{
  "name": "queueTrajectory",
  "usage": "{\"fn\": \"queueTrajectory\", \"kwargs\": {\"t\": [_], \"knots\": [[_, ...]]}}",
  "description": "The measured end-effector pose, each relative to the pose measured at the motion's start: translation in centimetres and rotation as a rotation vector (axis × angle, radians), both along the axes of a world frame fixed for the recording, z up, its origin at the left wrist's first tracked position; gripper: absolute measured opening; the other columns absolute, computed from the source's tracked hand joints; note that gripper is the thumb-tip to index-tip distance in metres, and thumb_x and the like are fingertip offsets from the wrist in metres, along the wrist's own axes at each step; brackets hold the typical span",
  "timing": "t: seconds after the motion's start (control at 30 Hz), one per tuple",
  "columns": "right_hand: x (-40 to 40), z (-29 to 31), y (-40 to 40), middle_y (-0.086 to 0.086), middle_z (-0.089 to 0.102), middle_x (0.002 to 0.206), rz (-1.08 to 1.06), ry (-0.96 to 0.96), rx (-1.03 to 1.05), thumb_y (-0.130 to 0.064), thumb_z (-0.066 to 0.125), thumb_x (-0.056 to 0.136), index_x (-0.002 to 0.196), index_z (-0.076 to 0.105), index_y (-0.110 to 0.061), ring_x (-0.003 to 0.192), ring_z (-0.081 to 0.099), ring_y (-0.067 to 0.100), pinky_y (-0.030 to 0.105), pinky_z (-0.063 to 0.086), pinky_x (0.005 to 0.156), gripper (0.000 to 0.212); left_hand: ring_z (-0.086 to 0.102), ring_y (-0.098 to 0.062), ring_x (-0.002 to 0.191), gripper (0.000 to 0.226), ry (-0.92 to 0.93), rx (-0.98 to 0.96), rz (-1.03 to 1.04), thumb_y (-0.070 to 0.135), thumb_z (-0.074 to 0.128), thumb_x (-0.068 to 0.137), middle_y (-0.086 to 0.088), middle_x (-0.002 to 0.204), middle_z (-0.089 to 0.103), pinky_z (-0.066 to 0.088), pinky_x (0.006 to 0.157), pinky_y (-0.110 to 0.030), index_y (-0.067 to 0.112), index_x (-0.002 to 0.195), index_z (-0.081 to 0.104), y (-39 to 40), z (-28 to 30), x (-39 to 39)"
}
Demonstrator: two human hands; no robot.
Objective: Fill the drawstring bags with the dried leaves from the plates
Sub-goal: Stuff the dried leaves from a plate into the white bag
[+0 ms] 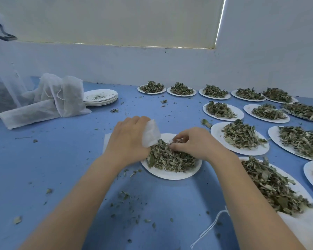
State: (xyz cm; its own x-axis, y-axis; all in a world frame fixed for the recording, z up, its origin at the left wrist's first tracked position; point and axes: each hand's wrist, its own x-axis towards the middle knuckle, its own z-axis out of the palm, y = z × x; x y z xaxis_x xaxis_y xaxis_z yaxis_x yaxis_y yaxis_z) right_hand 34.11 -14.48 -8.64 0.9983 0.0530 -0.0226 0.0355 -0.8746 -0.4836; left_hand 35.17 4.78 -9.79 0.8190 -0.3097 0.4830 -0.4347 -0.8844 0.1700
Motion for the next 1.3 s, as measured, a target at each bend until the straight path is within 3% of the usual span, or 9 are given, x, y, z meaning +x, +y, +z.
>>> {"fn": "queueTrajectory", "kwargs": {"t": [0.13,0.23,0.43,0.63,0.77,0.87,1.0,1.13,1.3], "knots": [[0.0,0.5,-0.1,-0.004,0.069,0.092,0.053,-0.154,0.06,-0.036,0.072,0.08,0.098,0.073,-0.025,0.079,0.054,0.006,0.019,0.039,0.066,0.021,0.047,-0.026,0.101,0.056,0.042,-0.015,-0.01,0.02,0.067,0.069,-0.004,0.109,0.053,0.027,0.082,-0.032,0.016,0.122,0.046,0.1,-0.1,0.4],[-0.2,1.3,-0.2,-0.011,0.066,0.082,0.056,-0.245,0.144,-0.03,0.073,0.079,0.092,0.074,-0.029,0.073,0.054,-0.003,0.005,0.039,0.061,0.013,0.047,-0.025,0.1,0.057,0.04,0.002,-0.002,0.022,0.067,0.07,-0.003,0.11,0.052,0.027,0.081,-0.032,0.017,0.122,0.045,0.1,-0.1,0.6],[-1.2,3.1,0.0,-0.023,0.062,0.063,0.11,-0.401,0.382,-0.017,0.075,0.077,0.085,0.072,-0.031,0.057,0.055,-0.015,0.001,0.039,0.061,0.017,0.048,-0.026,0.102,0.058,0.038,0.015,0.007,0.026,0.066,0.071,-0.003,0.113,0.053,0.029,0.084,-0.034,0.018,0.124,0.043,-0.1,0.1,0.5],[-1.4,3.2,1.5,-0.019,0.064,0.071,0.232,-0.33,0.33,-0.017,0.079,0.072,0.088,0.073,-0.029,0.061,0.053,-0.013,0.005,0.042,0.068,0.02,0.052,-0.026,0.092,0.053,0.058,-0.035,0.015,0.03,0.067,0.07,-0.002,0.101,0.057,0.036,0.076,-0.034,0.017,0.117,0.046,-0.6,0.3,0.2],[-1.4,2.9,2.0,-0.017,0.067,0.074,0.243,-0.376,0.357,-0.017,0.081,0.068,0.084,0.055,-0.033,0.063,0.054,-0.01,0.007,0.042,0.065,0.035,0.054,-0.027,0.09,0.049,0.042,-0.059,-0.027,0.029,0.066,0.071,-0.002,0.098,0.058,0.04,0.077,-0.037,0.016,0.115,0.05,-1.0,0.2,-0.1],[-1.3,2.7,2.4,-0.018,0.069,0.075,0.252,-0.375,0.318,-0.011,0.077,0.07,0.083,0.046,-0.033,0.068,0.058,-0.002,0.012,0.045,0.063,0.041,0.054,-0.026,0.087,0.045,0.005,-0.064,-0.051,0.028,0.066,0.071,0.0,0.093,0.058,0.036,0.073,-0.034,0.015,0.112,0.052,-1.4,0.1,-0.3],[-1.1,2.3,3.0,-0.006,0.071,0.082,0.281,-0.361,0.206,-0.009,0.074,0.072,0.091,0.044,-0.03,0.065,0.052,-0.006,0.01,0.041,0.057,0.041,0.053,-0.026,0.08,0.043,-0.015,-0.085,-0.072,0.03,0.066,0.07,0.006,0.081,0.047,0.028,0.066,-0.03,0.011,0.107,0.054,-1.7,0.3,-0.6],[-1.4,2.4,3.0,-0.007,0.072,0.083,0.28,-0.296,0.414,-0.008,0.073,0.073,0.102,0.048,-0.029,0.074,0.062,0.002,0.017,0.05,0.067,0.043,0.053,-0.024,0.084,0.052,0.023,-0.116,-0.075,0.034,0.068,0.07,0.002,0.09,0.055,0.029,0.067,-0.029,0.014,0.114,0.051,-1.9,0.3,-0.7],[-1.7,3.0,2.3,-0.006,0.07,0.1,0.333,-0.054,0.633,0.0,0.062,0.079,0.117,0.051,-0.026,0.085,0.068,0.006,0.022,0.054,0.073,0.047,0.054,-0.022,0.087,0.056,0.066,-0.173,-0.06,0.035,0.069,0.069,0.005,0.092,0.053,0.032,0.068,-0.028,0.019,0.119,0.049,-1.7,0.3,-0.5]]}}
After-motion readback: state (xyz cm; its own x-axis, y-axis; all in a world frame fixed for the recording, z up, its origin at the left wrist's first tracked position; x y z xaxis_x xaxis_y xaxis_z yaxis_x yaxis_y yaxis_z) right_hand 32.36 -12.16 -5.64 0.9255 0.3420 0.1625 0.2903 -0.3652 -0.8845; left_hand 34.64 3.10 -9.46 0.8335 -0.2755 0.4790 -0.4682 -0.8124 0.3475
